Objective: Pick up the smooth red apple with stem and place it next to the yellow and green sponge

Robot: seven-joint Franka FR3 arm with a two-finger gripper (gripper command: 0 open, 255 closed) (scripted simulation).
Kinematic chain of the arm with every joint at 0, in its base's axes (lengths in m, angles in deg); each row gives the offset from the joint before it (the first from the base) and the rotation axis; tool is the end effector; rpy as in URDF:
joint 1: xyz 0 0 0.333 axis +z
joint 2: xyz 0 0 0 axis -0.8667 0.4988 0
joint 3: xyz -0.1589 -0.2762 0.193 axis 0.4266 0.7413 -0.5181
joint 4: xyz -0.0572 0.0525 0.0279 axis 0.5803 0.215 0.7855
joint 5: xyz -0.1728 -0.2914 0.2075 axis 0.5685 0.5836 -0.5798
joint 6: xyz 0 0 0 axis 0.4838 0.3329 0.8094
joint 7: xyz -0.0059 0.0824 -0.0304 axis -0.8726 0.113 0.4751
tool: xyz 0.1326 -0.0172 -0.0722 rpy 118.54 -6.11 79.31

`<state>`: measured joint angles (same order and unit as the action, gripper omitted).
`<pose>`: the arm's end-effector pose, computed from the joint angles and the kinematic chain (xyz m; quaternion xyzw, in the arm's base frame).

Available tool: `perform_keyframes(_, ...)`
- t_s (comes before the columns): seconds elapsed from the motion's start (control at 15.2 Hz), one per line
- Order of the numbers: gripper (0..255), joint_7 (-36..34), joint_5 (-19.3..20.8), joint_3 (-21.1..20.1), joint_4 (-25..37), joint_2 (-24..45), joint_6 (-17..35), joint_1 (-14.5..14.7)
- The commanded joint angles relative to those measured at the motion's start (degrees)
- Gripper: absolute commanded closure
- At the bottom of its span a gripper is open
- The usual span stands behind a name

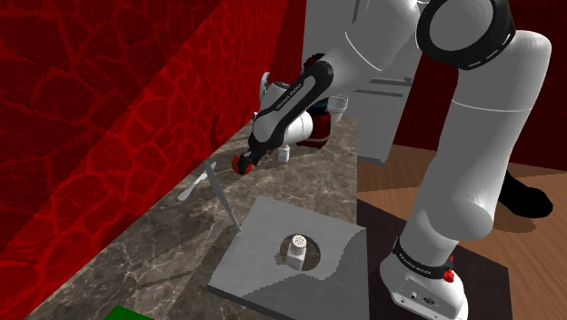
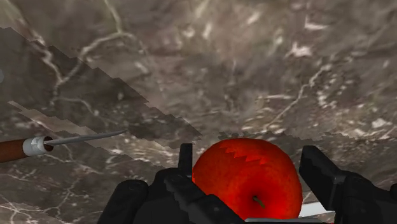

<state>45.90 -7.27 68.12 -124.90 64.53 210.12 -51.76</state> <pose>0.5516 0.0538 0.3233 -0.9783 -0.0684 -0.1905 0.0451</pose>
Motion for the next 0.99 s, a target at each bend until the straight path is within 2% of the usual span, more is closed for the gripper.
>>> perform_keyframes(0.0,255,0.01,-0.04,-0.01,-0.09,0.16,0.07,0.00)
perform_keyframes(0.92,255,-5.46,6.11,1.10,2.46,-8.04,-10.53,0.02)
